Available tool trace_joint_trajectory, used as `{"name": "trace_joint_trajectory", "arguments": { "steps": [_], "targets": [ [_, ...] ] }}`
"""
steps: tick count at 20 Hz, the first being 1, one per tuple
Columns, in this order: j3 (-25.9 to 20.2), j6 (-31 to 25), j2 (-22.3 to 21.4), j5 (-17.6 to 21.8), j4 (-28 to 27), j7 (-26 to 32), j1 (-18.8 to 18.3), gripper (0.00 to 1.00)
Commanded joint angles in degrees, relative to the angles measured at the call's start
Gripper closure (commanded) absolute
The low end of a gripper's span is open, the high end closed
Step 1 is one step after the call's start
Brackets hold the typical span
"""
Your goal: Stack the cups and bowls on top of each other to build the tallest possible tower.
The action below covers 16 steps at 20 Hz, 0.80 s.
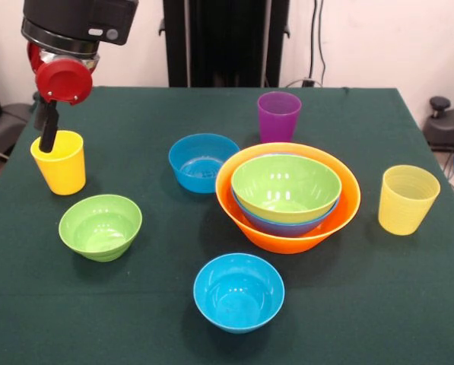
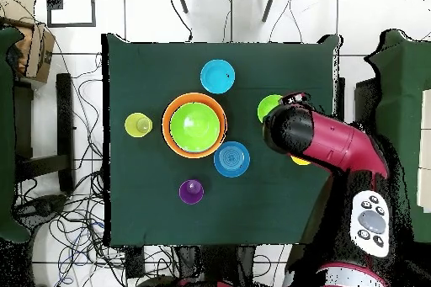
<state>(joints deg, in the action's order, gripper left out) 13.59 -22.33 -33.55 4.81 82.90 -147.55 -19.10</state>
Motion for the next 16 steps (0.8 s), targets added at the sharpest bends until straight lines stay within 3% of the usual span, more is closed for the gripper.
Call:
{"name": "trace_joint_trajectory", "arguments": {
  "steps": [1,16],
  "targets": [
    [-5.73,1.81,4.36,2.13,1.01,0.32,1.04,0.0],
    [-3.1,3.62,7.76,2.19,-1.43,-1.38,3.61,0.0]
  ]
}}
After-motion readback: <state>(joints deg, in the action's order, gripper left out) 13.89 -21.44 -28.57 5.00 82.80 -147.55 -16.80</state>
